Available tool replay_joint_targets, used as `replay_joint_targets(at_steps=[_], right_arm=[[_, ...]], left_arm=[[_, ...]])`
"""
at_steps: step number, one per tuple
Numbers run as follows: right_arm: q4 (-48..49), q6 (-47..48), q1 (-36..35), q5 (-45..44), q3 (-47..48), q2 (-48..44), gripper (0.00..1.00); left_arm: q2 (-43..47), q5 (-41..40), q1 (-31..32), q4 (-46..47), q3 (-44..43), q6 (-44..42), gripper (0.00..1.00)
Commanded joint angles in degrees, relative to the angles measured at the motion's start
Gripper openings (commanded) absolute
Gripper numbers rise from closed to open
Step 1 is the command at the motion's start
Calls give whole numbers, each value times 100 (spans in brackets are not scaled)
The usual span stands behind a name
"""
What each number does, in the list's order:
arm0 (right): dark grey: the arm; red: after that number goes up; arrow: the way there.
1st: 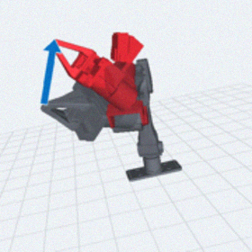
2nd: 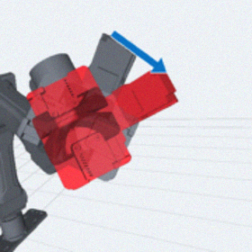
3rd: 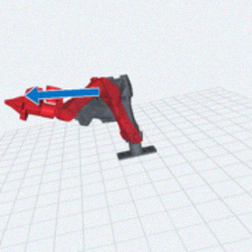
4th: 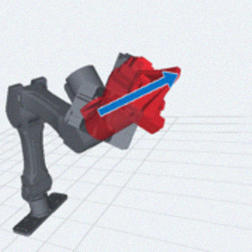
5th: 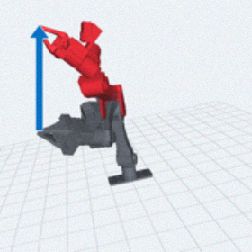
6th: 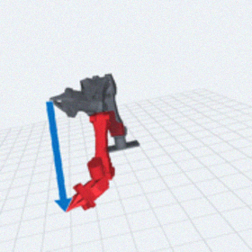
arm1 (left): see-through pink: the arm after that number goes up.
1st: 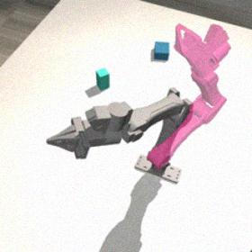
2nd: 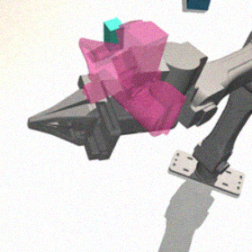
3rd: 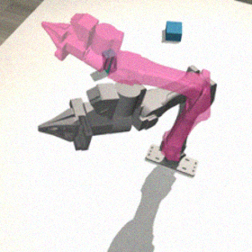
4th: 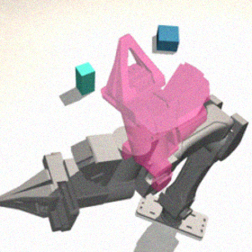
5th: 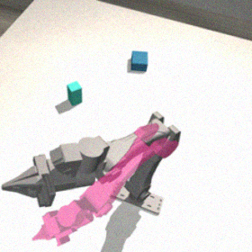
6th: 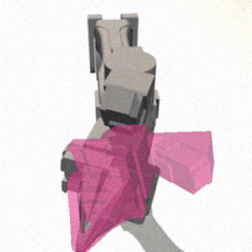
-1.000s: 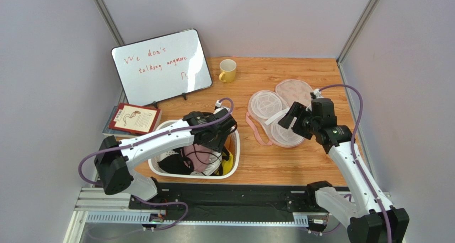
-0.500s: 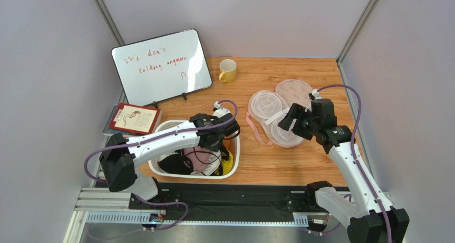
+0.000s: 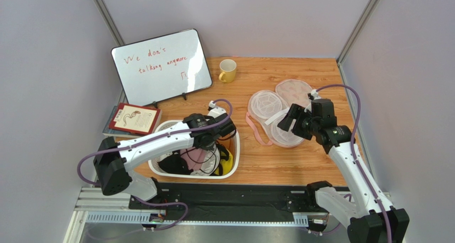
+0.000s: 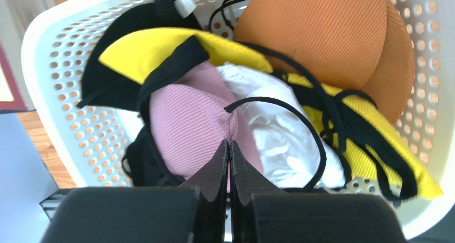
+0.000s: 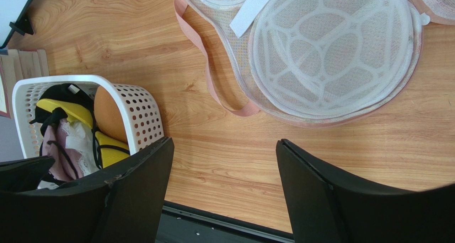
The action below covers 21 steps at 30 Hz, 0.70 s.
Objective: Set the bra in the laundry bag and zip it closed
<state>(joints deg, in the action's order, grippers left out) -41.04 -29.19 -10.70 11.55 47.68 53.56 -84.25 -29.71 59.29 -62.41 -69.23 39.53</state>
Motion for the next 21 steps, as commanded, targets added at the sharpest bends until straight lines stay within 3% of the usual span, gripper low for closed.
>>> replay_joint_targets(at_steps=[1, 9, 14, 21], right_arm=[[8, 168, -11, 93, 119, -91, 77], [-71, 484, -11, 558, 242, 32, 77], [280, 783, -81, 1760, 215, 49, 77], [570, 854, -1082, 2096, 435, 225, 77]], left_arm=[[662, -245, 39, -552, -423, 11, 0], [1830, -17, 30, -895, -960, -586, 0], [2588, 351, 13, -738, -1399, -771, 0], [3142, 1160, 13, -526, -2216, -1192, 0]])
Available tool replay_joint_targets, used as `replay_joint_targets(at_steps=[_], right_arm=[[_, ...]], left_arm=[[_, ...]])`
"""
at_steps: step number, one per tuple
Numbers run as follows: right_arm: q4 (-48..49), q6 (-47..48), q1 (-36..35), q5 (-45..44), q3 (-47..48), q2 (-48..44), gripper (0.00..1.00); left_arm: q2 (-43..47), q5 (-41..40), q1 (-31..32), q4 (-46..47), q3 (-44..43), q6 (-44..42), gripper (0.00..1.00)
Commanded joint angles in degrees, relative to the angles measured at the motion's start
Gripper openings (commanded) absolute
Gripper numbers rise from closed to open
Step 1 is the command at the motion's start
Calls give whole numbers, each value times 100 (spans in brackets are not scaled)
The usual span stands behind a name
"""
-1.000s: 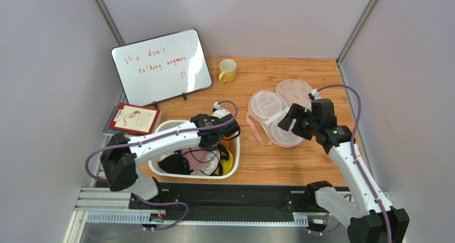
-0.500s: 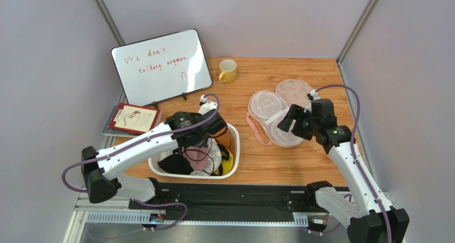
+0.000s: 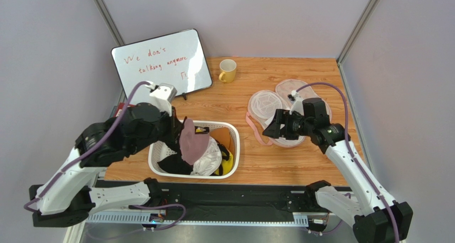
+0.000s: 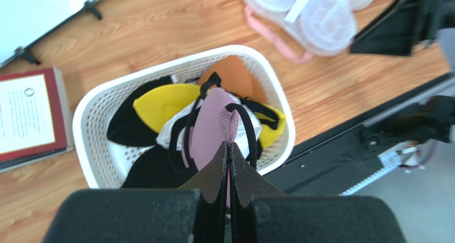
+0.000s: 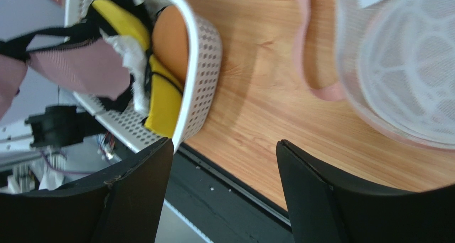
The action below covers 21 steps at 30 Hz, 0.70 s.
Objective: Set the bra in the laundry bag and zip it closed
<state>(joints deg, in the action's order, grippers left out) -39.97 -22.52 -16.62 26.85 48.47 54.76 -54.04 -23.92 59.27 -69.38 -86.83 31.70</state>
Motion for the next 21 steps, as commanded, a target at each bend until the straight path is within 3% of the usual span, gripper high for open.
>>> replay_joint_targets(at_steps=[1, 7, 11, 16, 18, 19, 21], right_arm=[[585, 187, -735, 723, 382, 174, 78], [1280, 249, -1781, 1822, 681, 438, 83], [1413, 415, -2406, 2096, 1120, 606, 83], [1167, 117, -3231, 186, 1989, 720, 84], [1245, 55, -3592, -423, 2114, 642, 84], [1263, 12, -3994, -1279, 2227, 606, 84], [1446, -41, -4330, -1804, 2263, 579, 84]], left_arm=[[148, 660, 15, 171, -528, -419, 0], [429, 1389, 15, 592, -678, -261, 0], [465, 2117, 15, 1023, -581, -77, 0], [271, 1901, 15, 1374, -415, 669, 0], [184, 1795, 15, 1611, -292, 889, 0], [123, 1751, 15, 1638, -308, 934, 0], [-45, 1645, 15, 1665, -405, 1031, 0]])
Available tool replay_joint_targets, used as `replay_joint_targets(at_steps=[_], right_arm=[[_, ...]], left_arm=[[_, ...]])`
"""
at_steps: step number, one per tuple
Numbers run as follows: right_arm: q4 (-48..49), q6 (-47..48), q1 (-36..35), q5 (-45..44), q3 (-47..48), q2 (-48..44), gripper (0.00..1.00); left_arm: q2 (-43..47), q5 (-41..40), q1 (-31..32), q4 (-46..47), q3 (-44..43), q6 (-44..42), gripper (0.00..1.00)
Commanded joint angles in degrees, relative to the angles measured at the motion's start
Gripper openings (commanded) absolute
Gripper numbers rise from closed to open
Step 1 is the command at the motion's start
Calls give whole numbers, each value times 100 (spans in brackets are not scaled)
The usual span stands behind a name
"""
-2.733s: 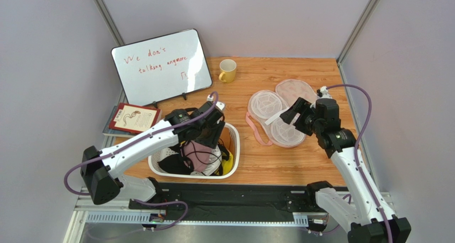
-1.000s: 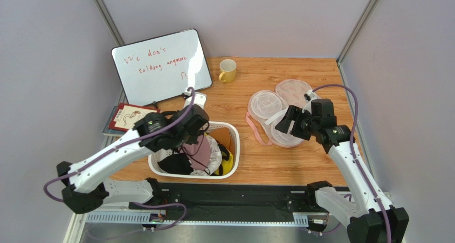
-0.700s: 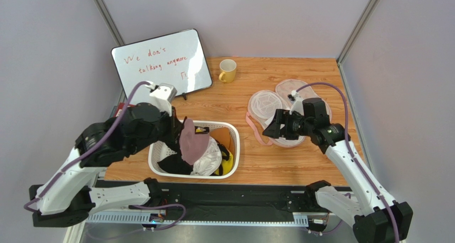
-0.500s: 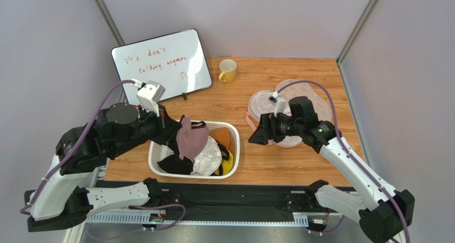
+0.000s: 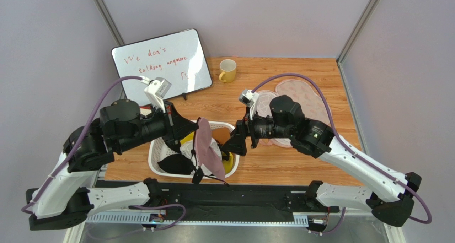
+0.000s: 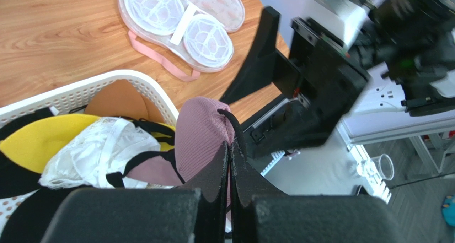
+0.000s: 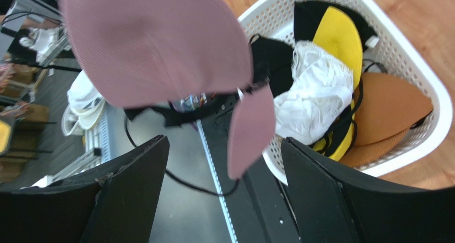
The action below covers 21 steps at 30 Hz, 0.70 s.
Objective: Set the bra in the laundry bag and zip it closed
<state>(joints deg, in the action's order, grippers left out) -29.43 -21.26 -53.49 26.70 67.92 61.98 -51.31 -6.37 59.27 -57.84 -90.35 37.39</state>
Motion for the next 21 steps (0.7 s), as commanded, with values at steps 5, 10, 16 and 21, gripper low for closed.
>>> replay_joint_targets(at_steps=[5, 10, 16, 21], right_arm=[[868, -239, -1365, -2652, 344, -81, 84], [772, -11, -1900, -3528, 599, 227, 86], [780, -160, -2358, -5347, 889, 789, 90], [896, -10, -2631, -5983, 1161, 1140, 88]], left_arm=[[-573, -276, 6, 537, -159, 541, 0], [-608, -567, 6, 441, -194, 682, 0], [-582, -699, 15, 458, -176, 867, 0], [-643, -681, 6, 467, -255, 902, 0]])
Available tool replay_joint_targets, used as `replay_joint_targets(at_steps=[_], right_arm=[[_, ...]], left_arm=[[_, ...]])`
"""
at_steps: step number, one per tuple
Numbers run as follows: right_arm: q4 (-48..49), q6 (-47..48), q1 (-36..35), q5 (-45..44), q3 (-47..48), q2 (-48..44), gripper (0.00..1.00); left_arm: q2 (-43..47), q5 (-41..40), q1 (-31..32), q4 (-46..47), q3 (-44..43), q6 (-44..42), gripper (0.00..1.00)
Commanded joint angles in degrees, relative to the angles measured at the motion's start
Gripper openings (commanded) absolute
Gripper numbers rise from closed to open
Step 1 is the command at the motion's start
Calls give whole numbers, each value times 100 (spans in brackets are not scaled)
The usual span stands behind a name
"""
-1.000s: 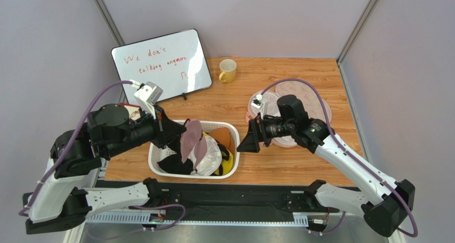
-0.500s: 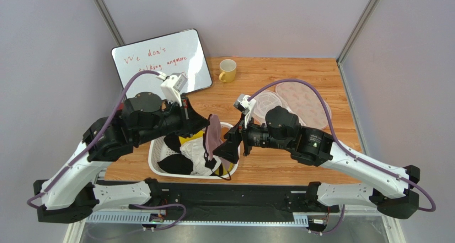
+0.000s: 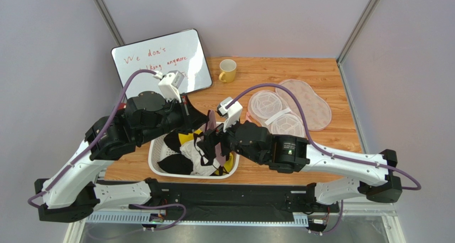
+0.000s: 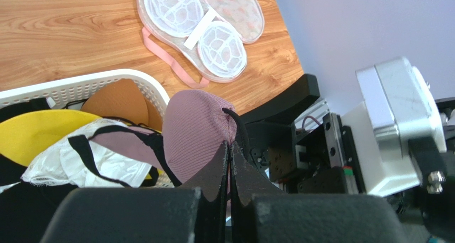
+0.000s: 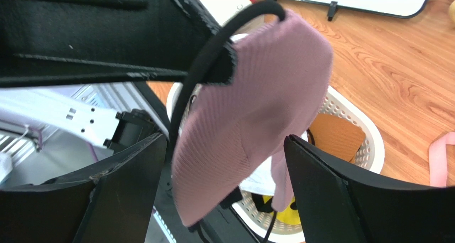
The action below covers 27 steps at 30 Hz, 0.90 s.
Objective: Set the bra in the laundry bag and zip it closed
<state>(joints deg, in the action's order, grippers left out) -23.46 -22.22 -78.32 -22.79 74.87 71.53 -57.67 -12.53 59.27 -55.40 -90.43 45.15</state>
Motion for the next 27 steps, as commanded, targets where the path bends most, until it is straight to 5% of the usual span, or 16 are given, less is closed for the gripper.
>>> replay_joint_targets(at_steps=[1, 5, 9, 10, 11, 15, 18, 27], right_arm=[[220, -53, -148, -1235, 580, 247, 86], [123, -291, -148, -1500, 530, 266, 64], [184, -590, 62, -1431, 108, -24, 5], [176, -660, 132, -1309, 28, -94, 0], [158, -792, 203, -1273, -42, -165, 0], [-113, -924, 746, -1158, -393, -691, 0], [-386, -960, 1439, -878, -508, -1122, 0], [-1316, -468, 3294, -771, -123, -1923, 0]], left_arm=[[-16, -21, 6, 231, -247, 135, 0], [1, 6, 15, 275, -212, 135, 0], [89, -56, 6, 284, -168, 73, 0], [124, -117, 6, 284, -142, 47, 0], [185, -170, 6, 310, -80, 30, 0], [449, -469, 6, 258, 34, -155, 36], [713, -741, 6, 196, 122, -295, 50], [1003, -1049, 15, -24, 228, -507, 51]])
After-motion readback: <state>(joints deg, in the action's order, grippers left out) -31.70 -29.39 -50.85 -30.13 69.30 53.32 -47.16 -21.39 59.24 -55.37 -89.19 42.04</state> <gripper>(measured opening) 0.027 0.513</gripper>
